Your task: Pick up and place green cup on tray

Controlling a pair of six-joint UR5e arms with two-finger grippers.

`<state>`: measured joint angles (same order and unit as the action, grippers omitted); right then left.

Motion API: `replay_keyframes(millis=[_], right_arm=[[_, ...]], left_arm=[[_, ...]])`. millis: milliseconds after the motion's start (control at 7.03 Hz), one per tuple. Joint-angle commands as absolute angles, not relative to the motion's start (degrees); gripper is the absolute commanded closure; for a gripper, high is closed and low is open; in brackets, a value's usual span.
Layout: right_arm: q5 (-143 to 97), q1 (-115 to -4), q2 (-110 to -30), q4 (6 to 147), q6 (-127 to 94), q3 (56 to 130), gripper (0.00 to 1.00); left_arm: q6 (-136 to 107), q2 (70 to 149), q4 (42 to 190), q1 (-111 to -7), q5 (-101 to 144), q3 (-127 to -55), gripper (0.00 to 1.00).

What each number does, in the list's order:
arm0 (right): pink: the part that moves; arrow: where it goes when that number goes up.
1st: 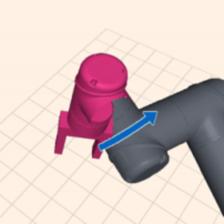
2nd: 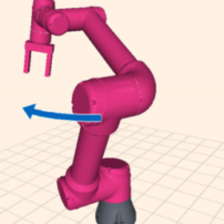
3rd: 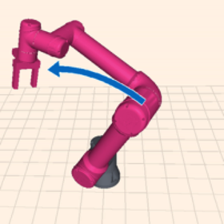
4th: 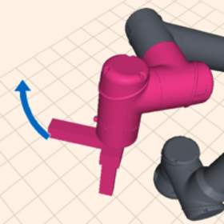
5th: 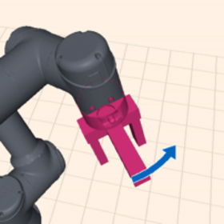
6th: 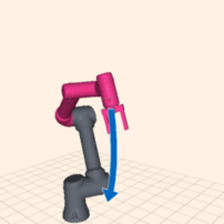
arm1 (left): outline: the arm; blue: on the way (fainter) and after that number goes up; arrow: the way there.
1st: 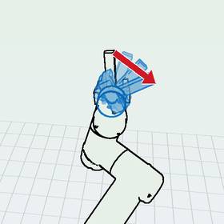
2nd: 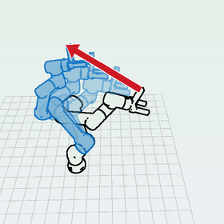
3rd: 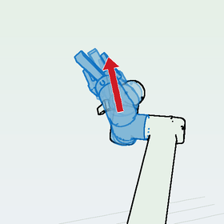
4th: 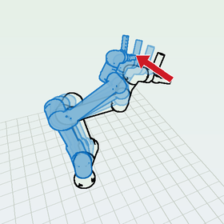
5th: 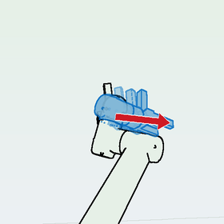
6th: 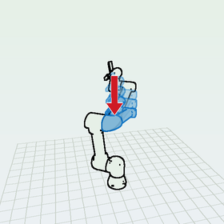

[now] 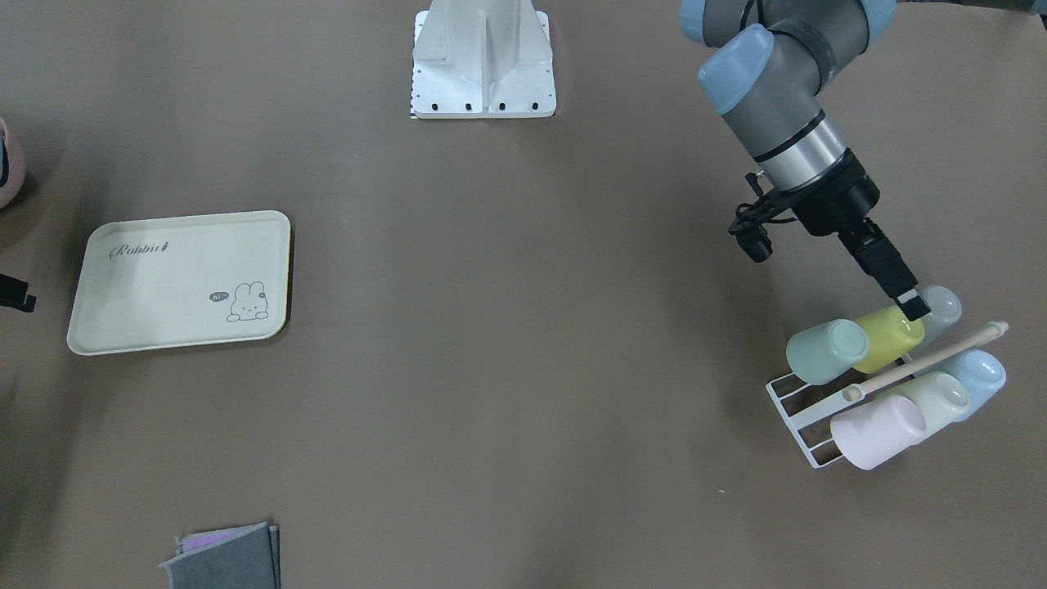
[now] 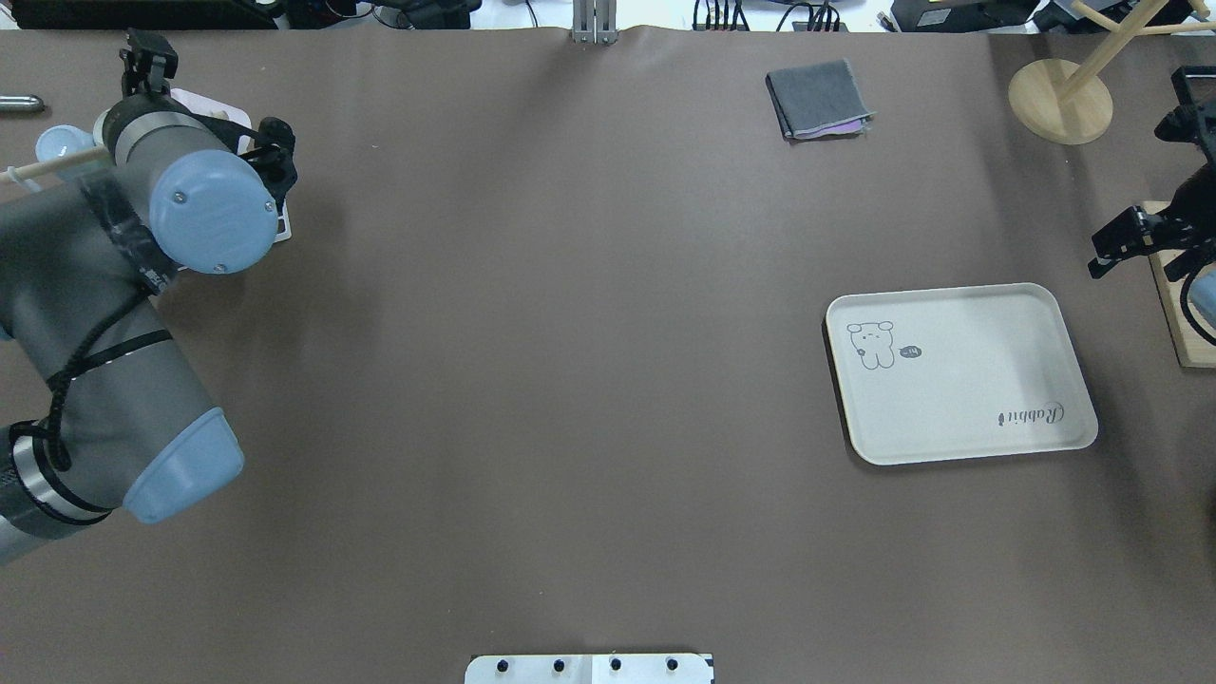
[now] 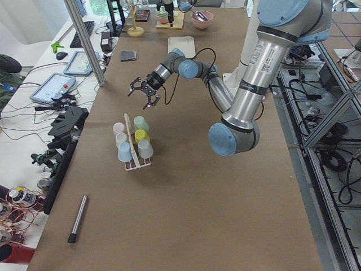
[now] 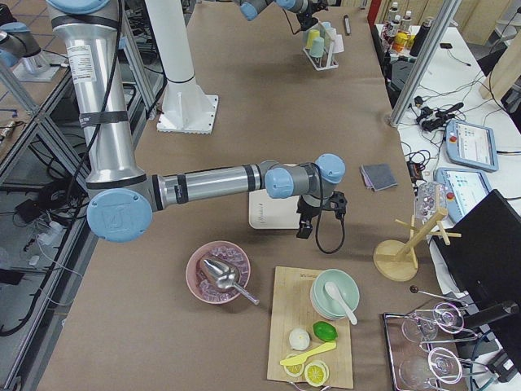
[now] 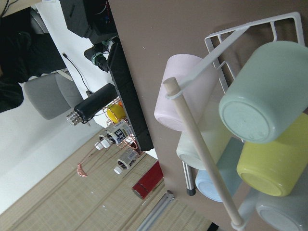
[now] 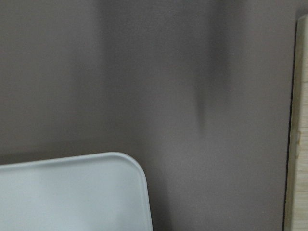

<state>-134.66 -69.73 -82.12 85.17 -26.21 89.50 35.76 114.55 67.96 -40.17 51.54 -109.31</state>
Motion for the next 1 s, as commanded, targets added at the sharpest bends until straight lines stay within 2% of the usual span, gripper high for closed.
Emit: replay_keyframes(millis=[0,569,853], right_arm=[[-134.82,-69.35,-83.06,77.11,-30.05,85.72,0.0],[-137.19,-64.96,-83.41,67.0,-40.4,81.57,0.0],[-137.28,-63.11,-84.2,64.69,-45.07,82.35,0.0]], left_arm=[[53.25,115.22,69.51,-37.45,49.05,-106.53,0.01],[62.48,112.07,69.52,-31.48,41.13,-103.71,0.01],[63.28,110.66,70.04,-31.11,38.94,-101.09,0.01]])
